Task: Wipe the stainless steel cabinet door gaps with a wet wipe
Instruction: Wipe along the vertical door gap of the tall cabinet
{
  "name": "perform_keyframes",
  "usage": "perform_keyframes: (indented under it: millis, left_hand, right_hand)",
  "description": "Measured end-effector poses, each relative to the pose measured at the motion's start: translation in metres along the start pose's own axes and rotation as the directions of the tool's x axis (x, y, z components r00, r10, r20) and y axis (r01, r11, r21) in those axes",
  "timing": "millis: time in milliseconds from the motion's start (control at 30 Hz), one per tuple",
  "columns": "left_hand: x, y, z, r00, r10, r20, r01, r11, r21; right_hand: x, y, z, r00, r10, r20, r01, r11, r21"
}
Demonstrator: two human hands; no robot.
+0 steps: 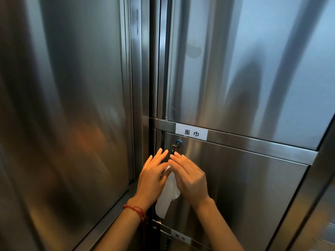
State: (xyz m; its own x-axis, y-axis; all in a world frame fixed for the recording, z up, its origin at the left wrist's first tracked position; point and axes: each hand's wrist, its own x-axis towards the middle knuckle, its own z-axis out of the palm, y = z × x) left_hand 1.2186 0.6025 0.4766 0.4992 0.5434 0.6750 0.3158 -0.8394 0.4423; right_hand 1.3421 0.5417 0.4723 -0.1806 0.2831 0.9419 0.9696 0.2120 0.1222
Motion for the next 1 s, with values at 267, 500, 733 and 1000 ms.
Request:
perform_keyframes:
  millis: [267, 500, 733, 1000]
  left_hand:
    - [0.006, -0.005, -0.007, 0.999, -0.021, -0.024, 0.021, 0.999, -0.026]
    - [0.009, -0.005, -0.008, 0.999, 0.002, -0.048, -0.003, 1.0, -0.026]
    - [0.01, -0.008, -0.011, 0.997, -0.008, -0.071, 0.006, 0.999, -0.037]
    - [0.008, -0.019, -0.015, 0.995, -0.009, -0.098, 0.005, 0.999, -0.04]
  right_hand:
    - [-0.009, 0.003, 0.0, 0.988, 0.123, 0.093, -0.125, 0.992, 0.009]
    - [-0.007, 0.004, 0.006, 0.978, 0.158, 0.139, -0.155, 0.987, -0.033]
    - [-0.005, 0.003, 0.016, 0.985, 0.151, 0.089, -0.146, 0.988, -0.056]
    - [0.002, 0.003, 0.024, 0.999, 0.035, 0.005, -0.034, 0.999, -0.02]
